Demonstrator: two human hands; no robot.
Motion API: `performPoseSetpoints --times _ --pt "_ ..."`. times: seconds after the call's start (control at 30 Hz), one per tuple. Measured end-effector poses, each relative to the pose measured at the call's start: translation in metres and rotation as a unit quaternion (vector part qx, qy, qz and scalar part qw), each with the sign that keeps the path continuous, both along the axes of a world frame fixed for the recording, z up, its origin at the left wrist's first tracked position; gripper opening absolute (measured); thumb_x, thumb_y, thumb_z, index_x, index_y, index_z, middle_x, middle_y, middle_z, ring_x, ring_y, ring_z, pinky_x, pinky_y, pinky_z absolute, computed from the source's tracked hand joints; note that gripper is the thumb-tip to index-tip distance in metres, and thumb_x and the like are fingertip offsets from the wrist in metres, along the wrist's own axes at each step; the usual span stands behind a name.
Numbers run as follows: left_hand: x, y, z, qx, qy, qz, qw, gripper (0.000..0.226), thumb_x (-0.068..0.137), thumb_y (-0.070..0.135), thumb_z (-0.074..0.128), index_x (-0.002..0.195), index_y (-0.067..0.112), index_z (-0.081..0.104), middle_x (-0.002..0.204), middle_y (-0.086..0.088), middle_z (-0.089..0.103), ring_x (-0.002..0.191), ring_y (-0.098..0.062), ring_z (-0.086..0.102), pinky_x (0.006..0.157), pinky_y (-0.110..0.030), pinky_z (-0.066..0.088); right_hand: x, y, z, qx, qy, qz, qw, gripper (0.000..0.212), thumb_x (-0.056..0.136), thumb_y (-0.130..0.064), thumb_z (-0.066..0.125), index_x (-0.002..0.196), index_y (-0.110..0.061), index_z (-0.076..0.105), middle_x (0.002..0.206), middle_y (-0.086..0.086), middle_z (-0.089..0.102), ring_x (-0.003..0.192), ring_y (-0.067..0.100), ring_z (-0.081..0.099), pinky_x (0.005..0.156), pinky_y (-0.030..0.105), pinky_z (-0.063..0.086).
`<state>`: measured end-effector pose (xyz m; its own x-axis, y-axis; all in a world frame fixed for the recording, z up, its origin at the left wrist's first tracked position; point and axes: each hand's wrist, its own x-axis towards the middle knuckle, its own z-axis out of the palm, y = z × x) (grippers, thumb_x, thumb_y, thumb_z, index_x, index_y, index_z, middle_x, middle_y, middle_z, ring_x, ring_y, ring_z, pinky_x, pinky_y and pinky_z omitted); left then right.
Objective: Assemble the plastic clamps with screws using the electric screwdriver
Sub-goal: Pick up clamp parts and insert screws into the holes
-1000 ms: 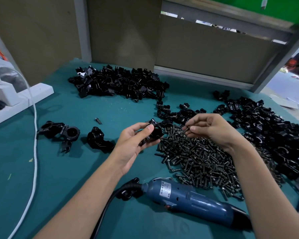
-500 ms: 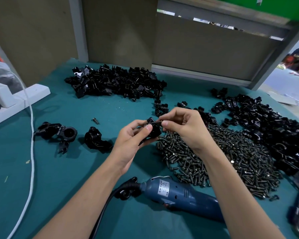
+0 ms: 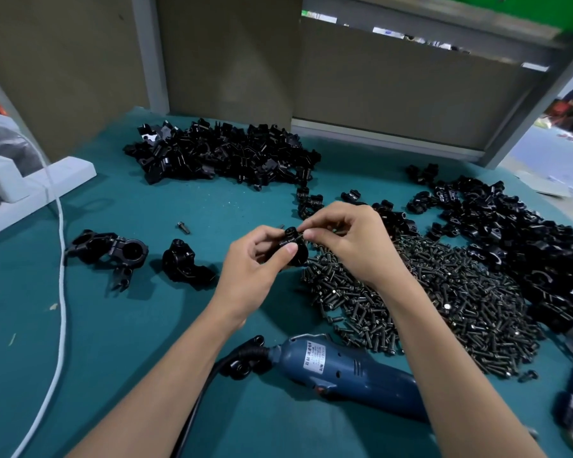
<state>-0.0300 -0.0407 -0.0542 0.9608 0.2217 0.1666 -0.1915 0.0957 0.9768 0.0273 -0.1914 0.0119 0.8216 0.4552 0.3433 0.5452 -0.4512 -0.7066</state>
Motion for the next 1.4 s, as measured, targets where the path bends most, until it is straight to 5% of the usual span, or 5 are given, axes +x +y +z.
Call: performPoseSetpoints --times 0.27,0.63,0.83,1.03,1.4 --pt "0.003 0.011 0.007 -0.352 0.052 -0.041 0.934 0.039 0.082 0.016 0.064 0.112 -0.007 0.059 0.113 -0.022 0.070 0.105 -0.031 0.069 0.079 -0.031 0.059 0.027 -0.024 -0.002 -0.120 0.030 -0.146 0.982 0.029 0.100 -0.006 0.047 0.103 -0.023 0.071 0.085 -0.008 0.072 0.061 0.014 0.059 0.049 0.022 0.046" --pt "0.003 0.009 0.004 -0.352 0.077 -0.079 0.930 0.041 0.078 0.017 0.066 0.114 -0.002 0.059 0.105 -0.014 0.074 0.095 -0.024 0.073 0.084 -0.029 0.059 0.047 -0.005 -0.021 -0.332 0.045 -0.174 0.926 0.021 0.086 -0.016 0.073 0.101 -0.001 0.070 0.093 0.016 0.072 0.082 0.031 0.068 0.078 0.044 0.059" --pt "0.004 0.008 0.004 -0.361 0.080 -0.077 0.926 0.042 0.080 0.017 0.064 0.115 -0.005 0.058 0.112 -0.017 0.072 0.108 -0.028 0.069 0.085 -0.032 0.059 0.045 -0.008 -0.027 -0.262 0.027 -0.177 0.948 0.006 0.082 -0.014 0.077 0.081 -0.013 0.071 0.080 0.000 0.069 0.079 0.019 0.065 0.070 0.031 0.053" --pt "0.005 0.007 0.005 -0.389 0.083 -0.059 0.916 0.040 0.081 0.015 0.063 0.115 -0.006 0.057 0.114 -0.020 0.071 0.108 -0.028 0.067 0.082 -0.032 0.059 0.025 -0.005 -0.013 0.115 0.167 0.030 0.979 0.014 0.082 0.004 0.071 0.087 -0.008 0.070 0.077 0.005 0.074 0.071 0.016 0.071 0.069 0.024 0.057" --pt "0.004 0.010 0.005 -0.404 0.073 -0.062 0.910 0.047 0.080 0.015 0.064 0.119 -0.009 0.055 0.111 -0.020 0.072 0.103 -0.026 0.071 0.079 -0.030 0.059 0.023 -0.001 -0.015 0.103 0.120 -0.006 0.987 0.015 0.084 0.002 0.071 0.089 -0.012 0.069 0.083 0.000 0.073 0.079 0.014 0.070 0.078 0.026 0.057"
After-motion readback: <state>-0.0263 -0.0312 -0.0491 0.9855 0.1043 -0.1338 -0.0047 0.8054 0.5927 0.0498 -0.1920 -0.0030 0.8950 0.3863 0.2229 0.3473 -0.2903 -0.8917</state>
